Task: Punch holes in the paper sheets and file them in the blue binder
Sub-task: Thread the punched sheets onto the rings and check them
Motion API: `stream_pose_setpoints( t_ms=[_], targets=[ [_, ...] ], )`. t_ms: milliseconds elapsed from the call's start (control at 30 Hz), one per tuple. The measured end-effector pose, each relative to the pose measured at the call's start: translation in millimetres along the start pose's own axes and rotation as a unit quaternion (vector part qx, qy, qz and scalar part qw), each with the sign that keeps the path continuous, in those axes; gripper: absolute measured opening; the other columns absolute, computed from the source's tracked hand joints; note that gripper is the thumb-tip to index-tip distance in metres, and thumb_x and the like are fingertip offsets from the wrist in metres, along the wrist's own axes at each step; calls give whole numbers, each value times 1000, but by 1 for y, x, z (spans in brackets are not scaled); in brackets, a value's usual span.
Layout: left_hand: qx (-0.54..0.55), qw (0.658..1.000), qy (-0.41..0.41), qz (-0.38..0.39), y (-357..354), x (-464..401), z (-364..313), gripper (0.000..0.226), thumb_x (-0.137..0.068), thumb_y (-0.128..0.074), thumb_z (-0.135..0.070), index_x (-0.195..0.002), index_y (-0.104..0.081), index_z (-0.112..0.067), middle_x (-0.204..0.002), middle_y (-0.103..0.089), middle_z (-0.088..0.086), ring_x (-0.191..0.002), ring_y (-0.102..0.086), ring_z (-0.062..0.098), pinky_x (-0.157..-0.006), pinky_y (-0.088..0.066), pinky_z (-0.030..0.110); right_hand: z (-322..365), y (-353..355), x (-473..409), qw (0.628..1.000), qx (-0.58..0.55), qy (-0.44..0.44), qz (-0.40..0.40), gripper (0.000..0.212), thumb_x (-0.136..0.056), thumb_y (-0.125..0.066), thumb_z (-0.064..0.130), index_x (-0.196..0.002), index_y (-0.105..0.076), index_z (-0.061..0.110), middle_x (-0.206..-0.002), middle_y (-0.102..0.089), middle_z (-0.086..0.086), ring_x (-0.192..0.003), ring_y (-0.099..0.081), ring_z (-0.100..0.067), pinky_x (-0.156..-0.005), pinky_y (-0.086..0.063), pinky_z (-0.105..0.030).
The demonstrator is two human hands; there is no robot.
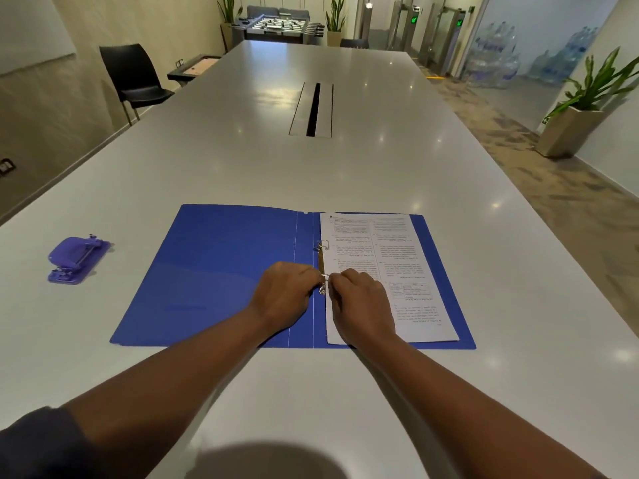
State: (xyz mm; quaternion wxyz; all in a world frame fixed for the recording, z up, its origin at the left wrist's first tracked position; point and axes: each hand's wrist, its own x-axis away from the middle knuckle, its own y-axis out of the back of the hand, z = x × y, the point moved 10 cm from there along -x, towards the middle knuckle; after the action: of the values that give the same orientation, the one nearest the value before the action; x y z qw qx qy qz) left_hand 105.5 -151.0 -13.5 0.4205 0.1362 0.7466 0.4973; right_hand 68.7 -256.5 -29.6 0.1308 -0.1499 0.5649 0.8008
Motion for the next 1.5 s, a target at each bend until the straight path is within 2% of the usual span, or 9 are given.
stream_pose_setpoints(
  t_ms=[133,200,333,467,600,733,900,1233,1500],
  targets=[
    [-1,999,47,-2,-1,3,7,6,-90,-73,-17,-85,-71,-17,-76,-70,-1,-58,-63,19,-52,-40,24,-1,2,1,1000,-3,-7,1,17,-100,-52,20,-92,-67,18,-84,-65,2,-70,-53,-18,-64,-48,-38],
    [18,997,72,16,-4,3,8,14,-99,-61,-32,-94,-66,-20,-84,-68,-2,-66,-60,16,-55,-42,28,-2,2,1,1000,-11,-16,5,22,-100,-49,24,-97,-69,18,-88,-68,2,-74,-57,-19,-68,-51,-39],
    [56,994,57,74,-18,1,8,46,-101,-46,-52,-135,-57,-22,-132,-64,-2,-112,-62,16,-92,-51,33,-7,2,0,998,-42,-44,17,24,-97,-48,27,-102,-71,20,-92,-69,2,-79,-60,-19,-73,-52,-41],
    [48,990,68,113,-31,1,16,54,-101,-40,-61,-142,-55,-30,-155,-47,-2,-138,-47,16,-109,-38,41,-9,4,-3,996,-73,-38,42,25,-96,-49,24,-107,-72,19,-95,-69,2,-84,-61,-19,-76,-53,-40],
    [56,984,110,126,-37,0,23,56,-97,-48,-62,-144,-51,-33,-159,-41,-5,-143,-41,16,-114,-32,42,-18,20,-8,998,-40,-42,35,28,-96,-52,22,-116,-70,16,-109,-72,-1,-100,-62,-24,-88,-52,-42],
    [46,979,167,109,-40,-3,31,56,-96,-47,-63,-143,-51,-33,-160,-39,-3,-142,-41,19,-113,-33,45,-53,39,-7,991,5,-132,-5,37,-95,-61,31,-129,-65,17,-128,-69,-2,-117,-62,-25,-100,-51,-44],
    [42,975,196,99,-42,-9,37,55,-97,-46,-62,-142,-52,-31,-160,-39,-1,-142,-41,21,-113,-31,46,-108,46,1,968,66,-240,15,33,-89,-55,47,-106,-56,19,-120,-63,0,-109,-59,-25,-92,-51,-48],
    [40,970,210,113,-50,-28,50,59,-97,-43,-64,-144,-50,-29,-161,-37,1,-143,-39,22,-115,-29,46,-143,41,23,938,112,-327,42,78,-93,-39,72,-142,-46,11,-155,-42,-6,-143,-37,-28,-113,-31,-49],
    [46,972,198,122,-53,-35,52,58,-98,-44,-63,-145,-50,-30,-162,-36,1,-144,-38,22,-115,-28,47,-140,43,31,929,118,-349,27,76,-98,-35,66,-149,-36,9,-162,-33,-9,-147,-33,-27,-115,-28,-48]
  ],
)
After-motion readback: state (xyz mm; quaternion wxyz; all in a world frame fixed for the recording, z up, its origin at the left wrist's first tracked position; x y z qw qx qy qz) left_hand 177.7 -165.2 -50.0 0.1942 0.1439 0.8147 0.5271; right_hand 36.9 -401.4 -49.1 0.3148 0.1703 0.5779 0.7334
